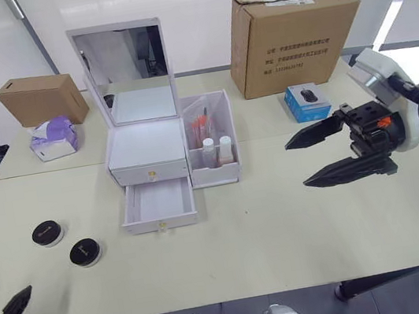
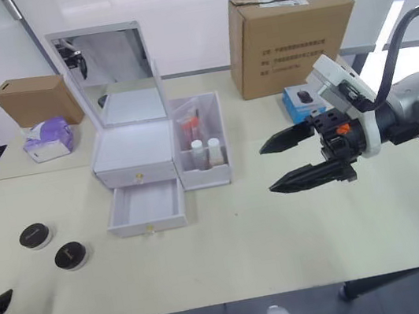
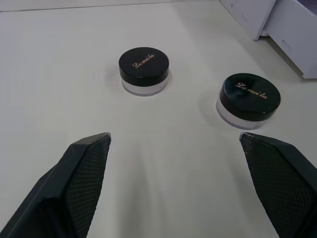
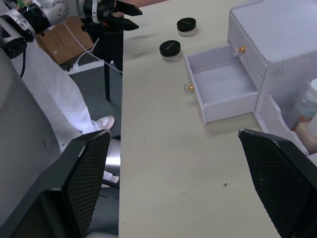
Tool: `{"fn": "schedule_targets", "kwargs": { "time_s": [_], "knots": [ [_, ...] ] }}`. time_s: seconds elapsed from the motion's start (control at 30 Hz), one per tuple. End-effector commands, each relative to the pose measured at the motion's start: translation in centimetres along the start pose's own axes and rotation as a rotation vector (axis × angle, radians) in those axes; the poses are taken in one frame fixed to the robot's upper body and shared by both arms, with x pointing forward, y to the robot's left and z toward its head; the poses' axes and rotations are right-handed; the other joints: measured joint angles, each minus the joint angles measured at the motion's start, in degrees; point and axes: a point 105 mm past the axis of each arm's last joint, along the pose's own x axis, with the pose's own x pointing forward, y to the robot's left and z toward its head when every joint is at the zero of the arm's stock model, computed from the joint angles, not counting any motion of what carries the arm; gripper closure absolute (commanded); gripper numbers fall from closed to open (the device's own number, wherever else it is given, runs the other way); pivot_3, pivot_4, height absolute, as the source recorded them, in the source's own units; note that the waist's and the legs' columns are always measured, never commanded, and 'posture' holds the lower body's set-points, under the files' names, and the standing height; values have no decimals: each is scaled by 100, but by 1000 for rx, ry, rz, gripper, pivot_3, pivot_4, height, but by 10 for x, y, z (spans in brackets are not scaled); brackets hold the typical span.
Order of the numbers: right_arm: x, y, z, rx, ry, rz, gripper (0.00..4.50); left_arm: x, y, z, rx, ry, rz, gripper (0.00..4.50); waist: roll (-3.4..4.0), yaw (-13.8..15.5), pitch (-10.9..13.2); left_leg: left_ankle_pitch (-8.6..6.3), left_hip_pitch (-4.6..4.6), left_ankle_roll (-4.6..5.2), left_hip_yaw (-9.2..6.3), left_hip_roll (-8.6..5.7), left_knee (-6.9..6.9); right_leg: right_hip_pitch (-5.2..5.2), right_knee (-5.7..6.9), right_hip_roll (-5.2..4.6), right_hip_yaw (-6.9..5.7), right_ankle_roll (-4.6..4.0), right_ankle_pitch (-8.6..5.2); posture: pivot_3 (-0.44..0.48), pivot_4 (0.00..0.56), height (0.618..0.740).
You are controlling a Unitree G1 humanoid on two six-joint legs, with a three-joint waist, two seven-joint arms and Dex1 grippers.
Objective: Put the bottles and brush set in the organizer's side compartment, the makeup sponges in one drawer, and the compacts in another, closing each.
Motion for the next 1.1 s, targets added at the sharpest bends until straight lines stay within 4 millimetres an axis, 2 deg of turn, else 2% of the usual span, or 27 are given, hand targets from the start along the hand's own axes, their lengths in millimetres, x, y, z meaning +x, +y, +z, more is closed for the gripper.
{"fn": "schedule_targets", "kwargs": {
  "time_s": [0.03,0.13,0.27,0.57,0.8,0.9,0.97,1.0,1.1],
  "knots": [
    [0,0,11,-45,-21,8,0,11,-27,0,67,-29,-26,22,-2,12,-1,0,-1,0,-1,0,2,1,-1,2,0,3,-1,0,150,740],
    [1,-2,15,-49,-21,6,0,32,-49,-1,74,-53,-41,22,-2,51,-1,0,-8,0,-2,-2,25,7,2,-1,-3,8,-3,0,150,740],
    [1,-1,17,-50,-17,-4,0,59,-67,1,81,-86,-49,22,-8,90,-5,1,-15,2,-7,-2,44,14,3,6,-2,14,-2,0,150,740],
    [-4,2,16,-30,-11,-40,0,99,-73,2,96,-98,-29,22,-7,9,-8,27,-11,44,-36,-1,50,17,4,36,20,20,19,0,150,740],
    [-9,2,15,-17,-13,-72,0,106,-67,-3,68,-85,-15,22,-6,3,-8,27,-10,44,-44,0,49,16,3,42,22,20,20,0,150,740],
    [-9,2,14,-16,-15,-76,0,108,-68,-3,56,-85,-27,634,-6,2,-8,26,-9,43,-54,1,49,15,3,50,23,20,20,0,150,740],
    [-9,2,14,-16,-19,-78,0,109,-68,-1,59,-95,-28,1231,-6,6,-8,26,-10,43,-54,1,49,16,3,50,24,20,20,0,150,740],
    [-9,2,14,-16,-22,-81,0,109,-66,7,42,-132,-21,1542,-6,11,-8,26,-10,43,-54,1,49,16,3,50,24,19,20,0,150,740],
    [-10,2,13,-17,-26,-91,0,112,-63,45,57,-254,-35,1588,-6,37,-8,26,-15,42,-54,1,49,15,3,49,22,20,20,0,150,740]
  ]
}}
